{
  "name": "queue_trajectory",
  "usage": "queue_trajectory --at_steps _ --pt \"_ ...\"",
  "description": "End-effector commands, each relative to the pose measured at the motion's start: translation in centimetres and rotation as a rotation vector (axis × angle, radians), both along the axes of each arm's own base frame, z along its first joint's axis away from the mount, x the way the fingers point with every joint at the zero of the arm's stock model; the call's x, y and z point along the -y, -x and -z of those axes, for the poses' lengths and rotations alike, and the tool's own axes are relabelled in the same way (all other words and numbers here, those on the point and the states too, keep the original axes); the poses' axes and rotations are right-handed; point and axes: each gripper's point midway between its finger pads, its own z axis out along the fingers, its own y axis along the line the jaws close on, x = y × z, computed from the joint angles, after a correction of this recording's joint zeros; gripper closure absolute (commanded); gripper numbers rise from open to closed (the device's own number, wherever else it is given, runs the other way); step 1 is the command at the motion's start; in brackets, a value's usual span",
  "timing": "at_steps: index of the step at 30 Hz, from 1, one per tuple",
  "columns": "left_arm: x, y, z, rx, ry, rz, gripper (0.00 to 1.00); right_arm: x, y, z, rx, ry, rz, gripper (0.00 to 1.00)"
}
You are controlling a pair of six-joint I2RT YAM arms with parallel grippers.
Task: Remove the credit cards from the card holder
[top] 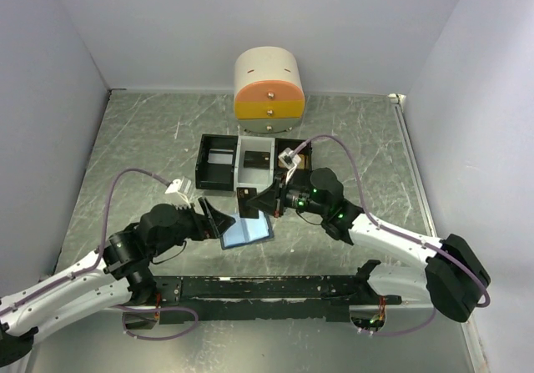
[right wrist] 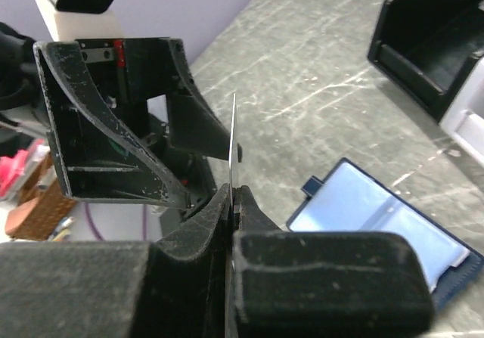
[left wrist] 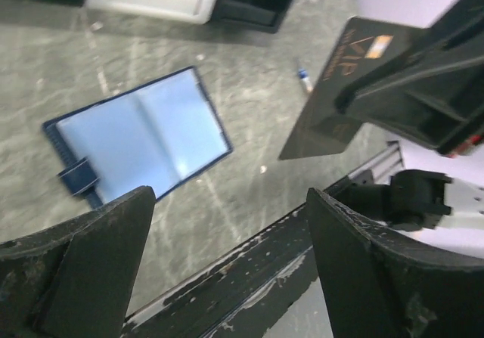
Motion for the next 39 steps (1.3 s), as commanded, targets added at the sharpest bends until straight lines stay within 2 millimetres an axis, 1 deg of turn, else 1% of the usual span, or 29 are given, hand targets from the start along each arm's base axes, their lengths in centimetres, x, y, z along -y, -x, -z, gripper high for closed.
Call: queue_trajectory --at_steps 1,2,6,10,11,12,16,18,20,21,25,28,32,35,36,39 --pt "-2.7 -0.1 3.1 -0.091 -0.161 -0.102 0.03 0.8 -2.0 1.1 0.097 0.154 0.106 1.00" --pt "-2.8 -0.1 3.2 -0.099 -0.166 -0.108 0.00 1.0 -2.3 1.1 0.113 0.170 0.120 1.00" --pt "-3.6 -0.1 3.8 -0.129 -0.176 -0.152 0.00 1.5 -3.7 1.1 0.186 0.248 0.178 1.00" --pt "-3.9 0.2 3.5 -0.128 -0.136 -0.160 0.00 1.7 -5.2 1.1 0.243 0.339 0.239 1.00" --pt "-3.9 0.3 3.4 -0.122 -0.120 -0.156 0.00 1.6 -5.8 0.8 0.265 0.362 0.258 1.00" --pt "-4.0 0.4 3.2 -0.116 -0.104 -0.154 0.00 1.4 -6.1 0.8 0.285 0.391 0.262 1.00" --pt "-4.9 0.7 2.6 -0.090 -0.078 -0.166 0.00 0.4 -7.4 1.6 0.398 0.559 0.269 1.00" --pt "-5.7 0.9 2.9 -0.104 -0.102 -0.185 0.00 0.2 -8.4 1.9 0.428 0.636 0.297 1.00" --pt "-6.4 1.0 3.0 -0.113 -0.122 -0.205 0.00 -0.3 -9.3 2.2 0.453 0.692 0.289 1.00" --pt "-6.5 1.1 3.0 -0.116 -0.128 -0.206 0.00 -0.6 -9.8 1.9 0.466 0.710 0.297 1.00" --pt "-6.6 1.3 3.4 -0.132 -0.151 -0.202 0.00 -1.3 -11.7 1.6 0.508 0.787 0.313 1.00" --pt "-6.3 1.2 3.6 -0.136 -0.163 -0.192 0.00 -1.4 -13.2 1.6 0.539 0.862 0.334 1.00" --pt "-6.1 1.2 3.8 -0.145 -0.180 -0.189 0.00 -0.5 -14.9 2.9 0.583 1.021 0.349 1.00" --pt "-6.0 1.1 4.0 -0.149 -0.184 -0.187 0.00 -0.2 -15.7 4.7 0.649 1.136 0.274 1.00" --pt "-6.0 1.1 4.1 -0.150 -0.184 -0.187 0.00 0.2 -16.2 5.2 0.666 1.185 0.268 1.00" --pt "-6.2 1.1 4.4 -0.163 -0.189 -0.197 0.00 1.0 -17.5 7.3 0.667 1.288 0.220 1.00"
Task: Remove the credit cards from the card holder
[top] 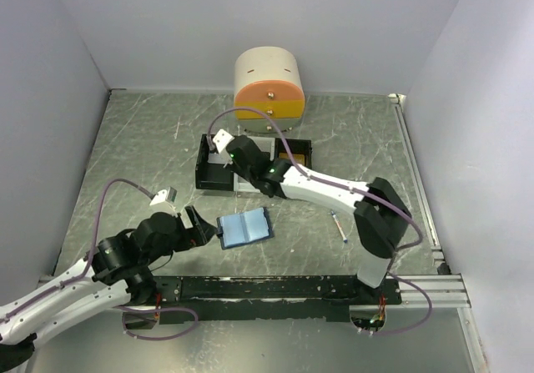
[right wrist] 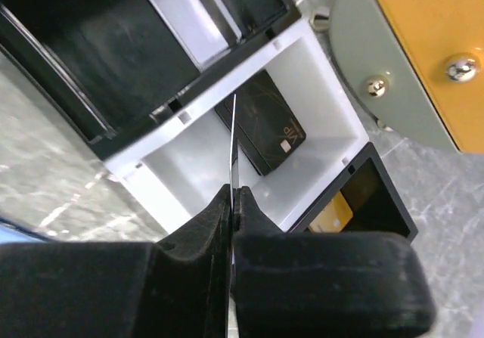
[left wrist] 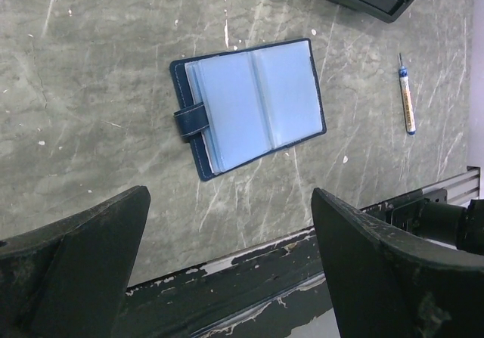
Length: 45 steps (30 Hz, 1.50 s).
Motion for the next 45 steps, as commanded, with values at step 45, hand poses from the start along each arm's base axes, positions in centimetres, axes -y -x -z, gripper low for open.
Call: queue_trajectory --at_steps 45 --pt "0.3 -0.1 -2.4 0.023 0.007 0.018 0.00 1.9 -11.9 9.0 0.108 0.400 -0.190 1.00"
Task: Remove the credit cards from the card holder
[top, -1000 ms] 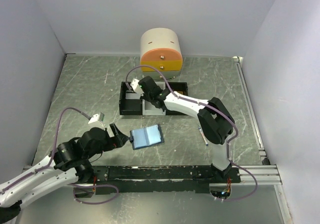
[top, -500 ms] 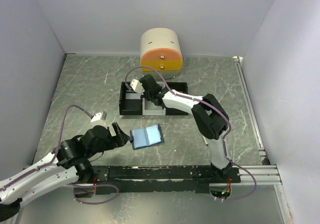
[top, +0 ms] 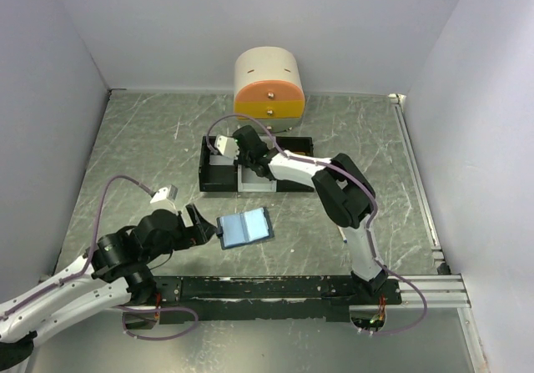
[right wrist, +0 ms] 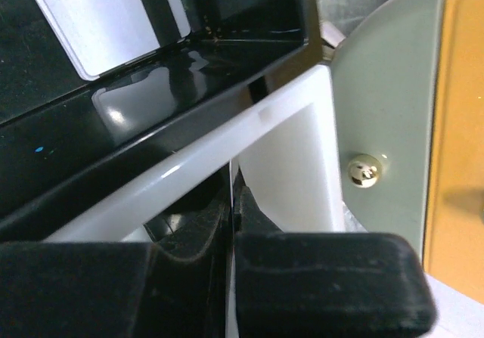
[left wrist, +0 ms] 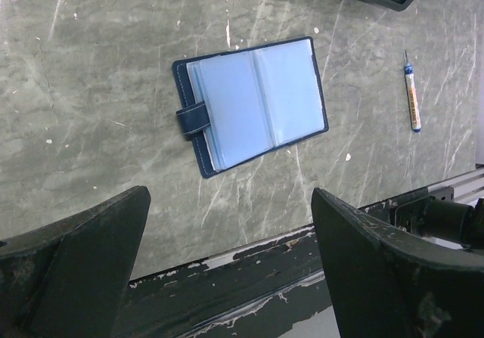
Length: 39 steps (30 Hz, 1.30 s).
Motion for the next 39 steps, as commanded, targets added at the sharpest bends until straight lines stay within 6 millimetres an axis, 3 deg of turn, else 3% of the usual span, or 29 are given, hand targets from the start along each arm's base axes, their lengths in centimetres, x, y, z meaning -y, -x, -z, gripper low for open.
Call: queue_trajectory --at_steps 1,15,18,27,30,39 --pt "0.3 -0.1 -1.9 0.035 0.042 0.011 0.00 -0.1 -1.2 -0.3 0.034 -0.006 0.012 1.00" --pt "0.3 -0.1 -1.5 0.032 0.032 0.009 0.00 1.2 -0.9 1.3 -0.019 -0.015 0.039 0.96" --pt "0.4 -0.2 -1.6 0.035 0.033 0.012 0.00 1.1 -0.6 1.6 -0.043 -0.012 0.031 0.83" --pt "0.5 -0.2 -0.8 0.012 0.003 0.015 0.00 1.1 0.2 1.6 -0.075 -0.027 0.029 0.77" --pt "0.6 -0.2 -0.8 0.008 -0.001 0.022 0.00 1.2 0.5 1.6 -0.102 -0.026 0.033 0.66" --pt "0.8 -0.1 -0.5 -0.003 -0.007 0.029 0.01 1.7 0.8 0.7 -0.121 -0.058 0.055 0.64"
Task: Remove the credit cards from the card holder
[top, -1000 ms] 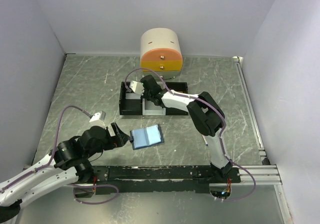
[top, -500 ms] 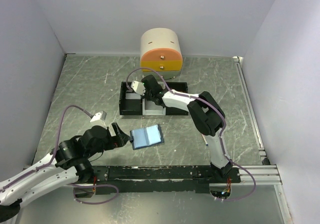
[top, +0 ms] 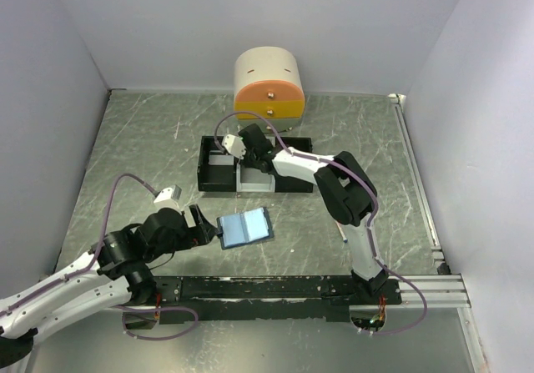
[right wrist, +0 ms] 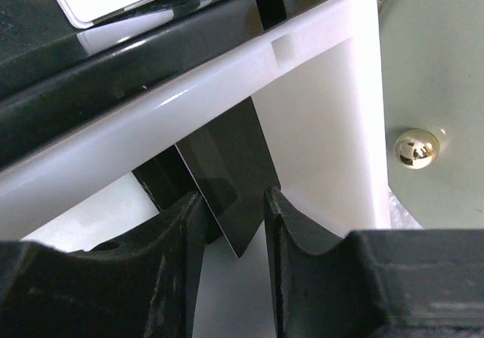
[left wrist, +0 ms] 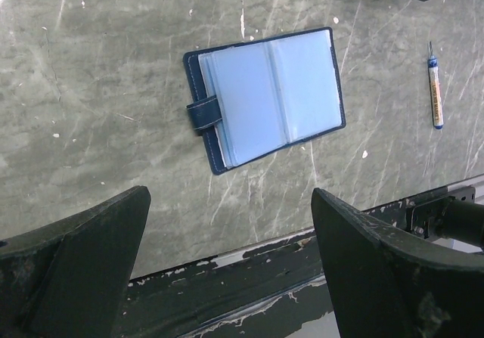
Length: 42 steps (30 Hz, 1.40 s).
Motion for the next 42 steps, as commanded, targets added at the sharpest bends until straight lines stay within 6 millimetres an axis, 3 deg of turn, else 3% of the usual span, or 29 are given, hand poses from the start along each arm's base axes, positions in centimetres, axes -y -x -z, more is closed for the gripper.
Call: queue_trajectory --at_steps 1,15,20,24,28,31,36,39,42 --pt "0.8 -0.2 -1.4 0.026 0.035 0.026 0.01 -0.2 0.4 -1.9 -0.002 -0.050 -0.004 0.64" --pt "1.8 -0.1 -1.3 0.026 0.053 0.064 0.00 -0.1 0.3 -2.1 -0.018 -0.065 0.050 0.63" --pt "2.5 -0.1 -0.7 0.018 0.063 0.084 0.00 -0.6 0.7 -3.6 -0.005 -0.139 0.054 0.63" --pt "3.0 0.0 -0.2 -0.002 0.053 0.101 0.00 -0.7 1.0 -3.6 -0.021 -0.153 0.063 0.63" --pt "3.4 0.0 0.2 -0.016 0.046 0.112 0.00 -1.4 1.9 -6.8 -0.033 -0.271 0.078 0.63" --pt "3.6 -0.1 0.7 -0.027 0.043 0.105 0.00 -2.0 3.4 -9.6 -0.054 -0.462 0.137 0.63" --pt "4.0 -0.6 1.6 -0.037 0.054 0.081 0.02 -2.2 9.0 -11.2 -0.278 -0.809 0.322 0.62" --pt "4.3 -0.7 2.1 -0.049 0.065 0.068 0.04 -2.0 13.0 -10.1 -0.451 -0.917 0.402 0.63" --pt "4.4 -0.8 2.8 -0.058 0.065 0.058 0.07 -0.6 16.4 -7.7 -0.576 -0.992 0.530 0.64"
